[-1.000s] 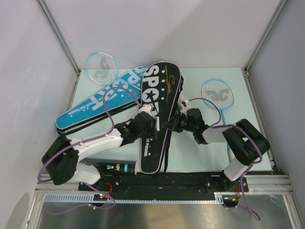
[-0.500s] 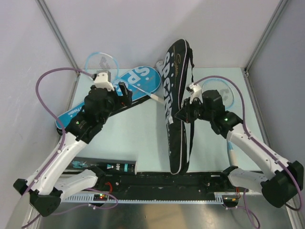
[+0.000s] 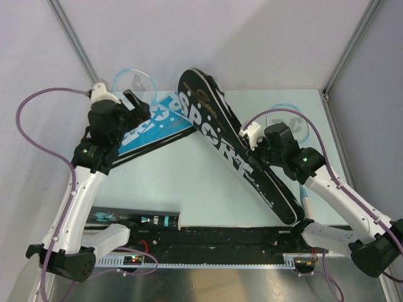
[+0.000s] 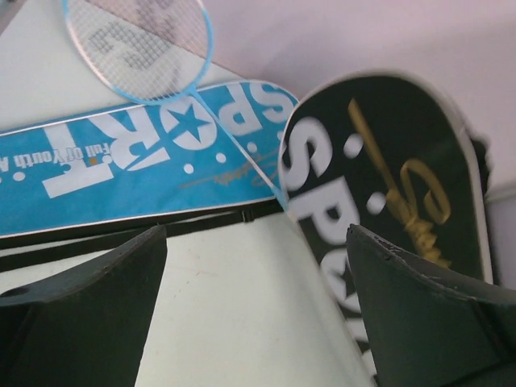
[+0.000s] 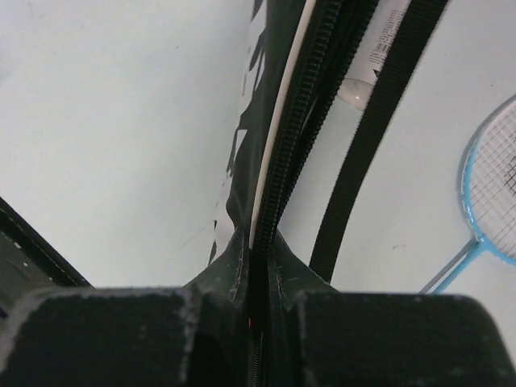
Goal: Pack up the badminton gear
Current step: Adjust the racket bag at the center of the board.
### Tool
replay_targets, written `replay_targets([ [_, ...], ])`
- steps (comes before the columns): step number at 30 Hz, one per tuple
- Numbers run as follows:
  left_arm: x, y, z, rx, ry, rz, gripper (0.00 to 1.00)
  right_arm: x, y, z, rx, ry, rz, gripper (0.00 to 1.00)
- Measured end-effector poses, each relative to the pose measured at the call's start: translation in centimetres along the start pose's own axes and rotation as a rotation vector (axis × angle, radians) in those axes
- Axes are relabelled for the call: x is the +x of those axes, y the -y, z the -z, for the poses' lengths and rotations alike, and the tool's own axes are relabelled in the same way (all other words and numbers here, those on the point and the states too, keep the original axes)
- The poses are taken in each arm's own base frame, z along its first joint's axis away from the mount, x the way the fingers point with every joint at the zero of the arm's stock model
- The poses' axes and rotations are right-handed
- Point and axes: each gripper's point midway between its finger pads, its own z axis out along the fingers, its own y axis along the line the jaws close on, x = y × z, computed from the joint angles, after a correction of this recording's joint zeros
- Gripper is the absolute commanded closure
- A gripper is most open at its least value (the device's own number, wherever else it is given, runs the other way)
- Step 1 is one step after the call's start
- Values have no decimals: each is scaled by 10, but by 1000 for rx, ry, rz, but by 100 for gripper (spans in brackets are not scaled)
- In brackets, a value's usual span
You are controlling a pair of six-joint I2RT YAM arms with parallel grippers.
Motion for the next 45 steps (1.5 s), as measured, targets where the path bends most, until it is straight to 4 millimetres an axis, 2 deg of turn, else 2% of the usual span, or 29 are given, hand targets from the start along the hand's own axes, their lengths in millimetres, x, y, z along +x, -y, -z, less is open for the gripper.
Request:
replay_targets([
  [4,-22,-20,-6,-57,41,137,8,9,-7,-6,6,-29,111,100],
  [8,-24,-36,-14,-107,42,234,7,17,-17,-20,2,-26,205,100],
  [12,-8,-47,-23,-138,1,310,6,34,-34,-39,-17,-16,305,100],
  [16,10,-59,-35,-168,-61,376,8,55,-48,-45,-16,-22,414,100],
  [25,29,-57,-49,-168,-141,475,10,54,-68,-41,18,81,646,100],
  [30,41,-55,-54,-161,-187,498,14,52,-70,-42,29,94,708,100],
  [32,53,-58,-54,-167,-211,507,15,53,-69,-43,34,94,722,100],
  [35,80,-71,-52,-203,-266,517,15,55,-68,-44,39,90,731,100],
  [39,105,-85,-43,-274,-326,534,14,59,-68,-45,40,84,740,100],
  [42,105,-93,-37,-320,-314,528,14,59,-67,-45,43,84,743,100],
  [45,90,-99,-27,-369,-272,515,13,58,-67,-46,45,87,742,100],
])
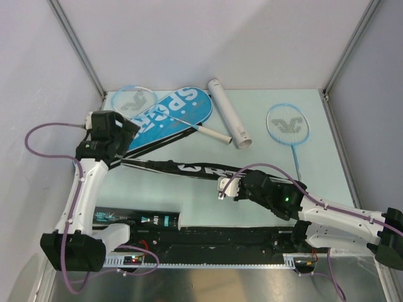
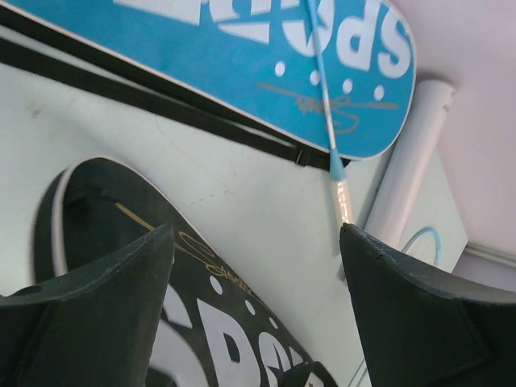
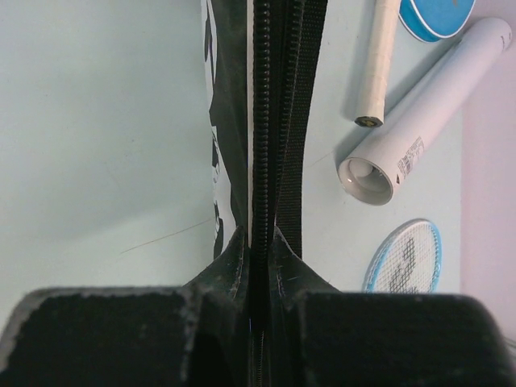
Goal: Pack up the badminton gear
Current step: Adjust the racket bag at the center of the board.
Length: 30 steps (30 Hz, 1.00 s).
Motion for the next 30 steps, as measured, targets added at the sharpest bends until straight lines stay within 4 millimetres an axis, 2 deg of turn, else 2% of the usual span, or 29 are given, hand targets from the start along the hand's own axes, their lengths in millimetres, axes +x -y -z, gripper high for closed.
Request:
replay_targets([
  [5,-25,11,38,28,91,13,13,0,1,0,5,-1,-1,100],
  [10,-22,-5,69,40,124,43,13,0,1,0,5,-1,-2,100],
  [13,-9,-23,66,2,95,55,14,0,1,0,6,0,-2,100],
  [21,28,-61,33,-151,-37,68,20,0,1,0,6,0,-13,99],
  [23,31,-64,31,-162,-48,72,25,0,1,0,7,1,-14,97],
  [26,34,-66,30,-167,-57,85,39,0,2,0,10,1,-22,92],
  [28,38,-70,27,-180,-64,91,55,0,2,0,12,2,-32,85],
  [30,41,-74,26,-191,-71,98,76,-1,2,0,9,7,-52,74],
])
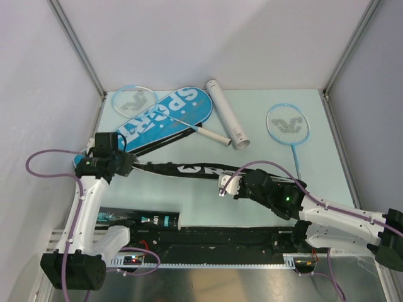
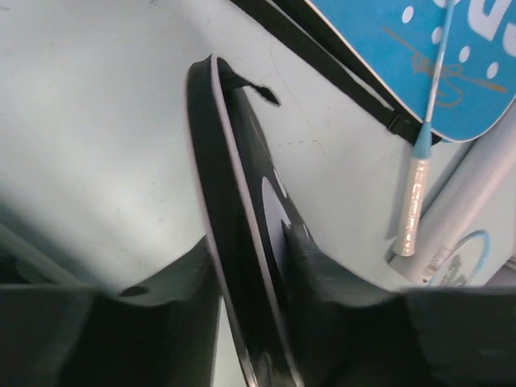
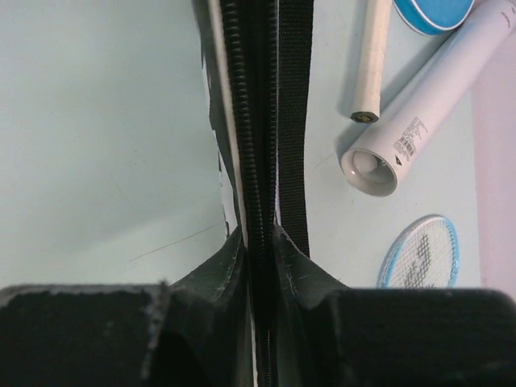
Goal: Pack up the badminton gear
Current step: Adjust the racket bag at the center of the board.
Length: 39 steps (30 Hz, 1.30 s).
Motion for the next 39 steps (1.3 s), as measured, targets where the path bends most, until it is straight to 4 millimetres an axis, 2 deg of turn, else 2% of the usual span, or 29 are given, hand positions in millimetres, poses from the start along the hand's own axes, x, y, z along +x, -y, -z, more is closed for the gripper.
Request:
replay_targets([
  [1,1,-1,-1,-4,-1,6,88,-1,0,0,-2,6,-14,67],
  [2,1,-3,-1,-9,-2,13,94,-3,-1,1,-4,17,-32,61],
  [4,2,-4,-2,-16,-3,36,98,-9,-3,3,-21,46,-75,51],
  [7,1,-3,-2,-11,-1,58,100,-36,1,7,-48,136,-168,39],
  [13,4,-8,-3,-19,-5,68,100,-133,34,19,-66,467,-339,34],
  [15,5,-10,-4,-22,-7,68,100,-158,39,11,-84,527,-360,35],
  [17,6,-10,-4,-20,-6,70,100,-175,38,-4,-114,550,-367,35],
  [23,7,-13,-2,-11,-2,75,100,-192,18,-55,-202,533,-355,36],
  [33,8,-16,-1,-4,0,77,100,-205,11,-104,-217,514,-300,50],
  [35,9,-16,0,-2,0,77,100,-206,12,-112,-210,507,-288,56],
  [39,9,-16,1,3,0,77,100,-207,13,-122,-197,500,-268,76],
])
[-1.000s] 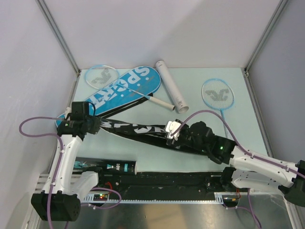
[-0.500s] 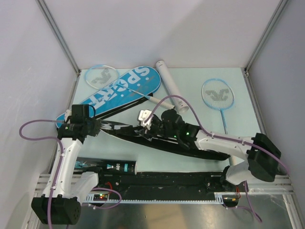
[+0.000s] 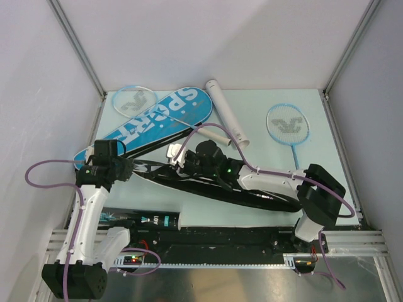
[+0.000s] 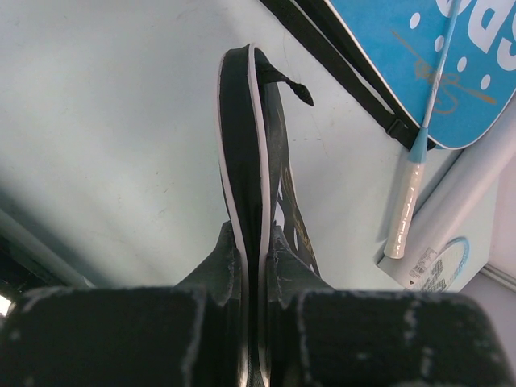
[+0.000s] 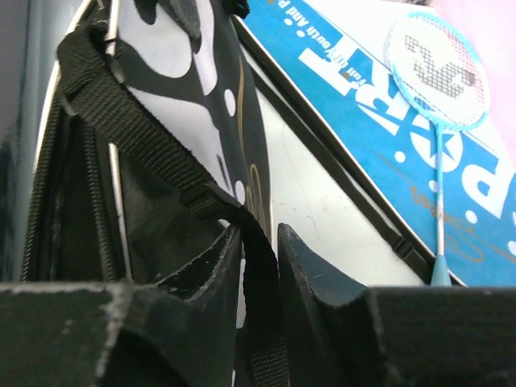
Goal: Pack up the badminton gear
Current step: Adjust the racket bag at the center of the board.
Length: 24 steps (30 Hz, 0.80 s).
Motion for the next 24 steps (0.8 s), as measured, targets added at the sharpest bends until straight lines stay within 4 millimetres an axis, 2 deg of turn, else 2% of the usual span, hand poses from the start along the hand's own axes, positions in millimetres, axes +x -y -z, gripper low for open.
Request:
replay_targets([
  [6,0,-1,2,8,3,2,100,-12,17,-15,68,40,22,93],
  [9,1,-3,1,7,2,2,100,-20,26,-24,111,69,25,98],
  [20,-3,-2,-2,20,29,10,100,-32,36,-42,184,157,-30,100],
  [24,-4,-3,-4,22,38,11,100,-39,34,-44,188,185,-49,100],
])
